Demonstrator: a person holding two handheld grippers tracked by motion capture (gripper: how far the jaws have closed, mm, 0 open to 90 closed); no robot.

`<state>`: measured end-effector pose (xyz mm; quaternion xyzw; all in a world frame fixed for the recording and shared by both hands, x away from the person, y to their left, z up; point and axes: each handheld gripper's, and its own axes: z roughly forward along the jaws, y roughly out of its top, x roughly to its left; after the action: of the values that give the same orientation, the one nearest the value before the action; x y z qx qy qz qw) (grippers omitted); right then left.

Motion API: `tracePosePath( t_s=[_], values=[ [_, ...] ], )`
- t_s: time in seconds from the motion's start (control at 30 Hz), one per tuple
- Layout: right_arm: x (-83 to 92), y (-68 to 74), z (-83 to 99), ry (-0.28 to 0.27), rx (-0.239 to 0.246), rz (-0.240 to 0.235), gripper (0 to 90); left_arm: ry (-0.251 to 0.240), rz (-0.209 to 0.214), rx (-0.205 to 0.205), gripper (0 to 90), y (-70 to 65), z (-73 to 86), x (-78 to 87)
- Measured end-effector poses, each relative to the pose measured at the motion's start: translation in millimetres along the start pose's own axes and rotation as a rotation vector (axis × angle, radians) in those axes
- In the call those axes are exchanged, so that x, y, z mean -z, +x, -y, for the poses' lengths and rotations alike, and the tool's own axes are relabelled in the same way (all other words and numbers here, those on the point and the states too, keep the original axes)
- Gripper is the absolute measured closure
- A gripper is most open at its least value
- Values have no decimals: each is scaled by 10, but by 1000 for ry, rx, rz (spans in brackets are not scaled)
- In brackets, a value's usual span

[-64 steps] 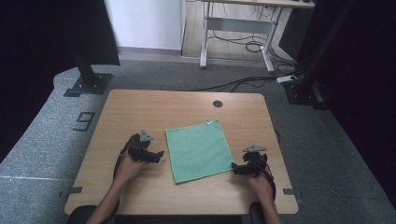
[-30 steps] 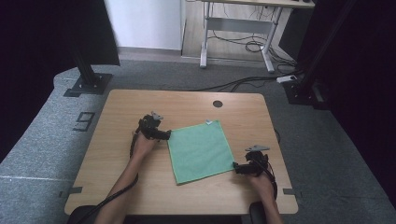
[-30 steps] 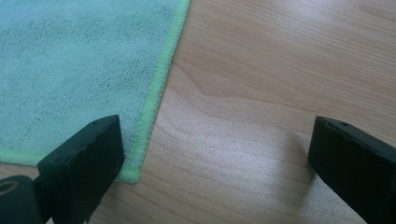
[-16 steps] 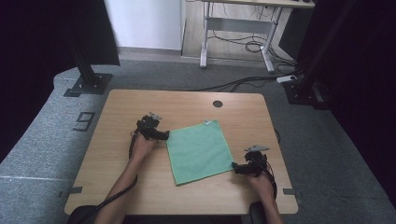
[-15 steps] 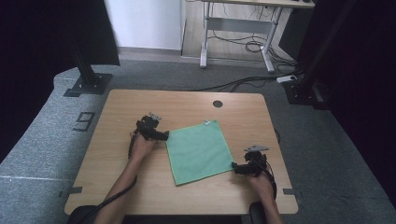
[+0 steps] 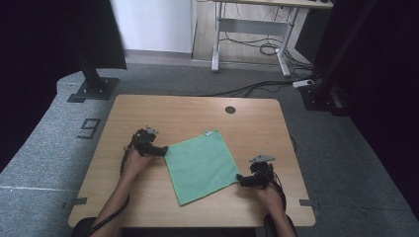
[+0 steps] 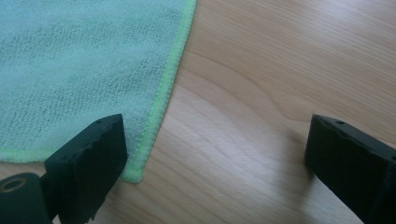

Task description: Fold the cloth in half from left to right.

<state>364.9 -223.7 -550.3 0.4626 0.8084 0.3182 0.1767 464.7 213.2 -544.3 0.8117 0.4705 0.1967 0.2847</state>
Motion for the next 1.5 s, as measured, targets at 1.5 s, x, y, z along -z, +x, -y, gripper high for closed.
tracePosePath(
  t_s=[1.5],
  values=[
    [16,725,-362,-7,198,-314,130,-47,39,51,103,58,194,121]
  ],
)
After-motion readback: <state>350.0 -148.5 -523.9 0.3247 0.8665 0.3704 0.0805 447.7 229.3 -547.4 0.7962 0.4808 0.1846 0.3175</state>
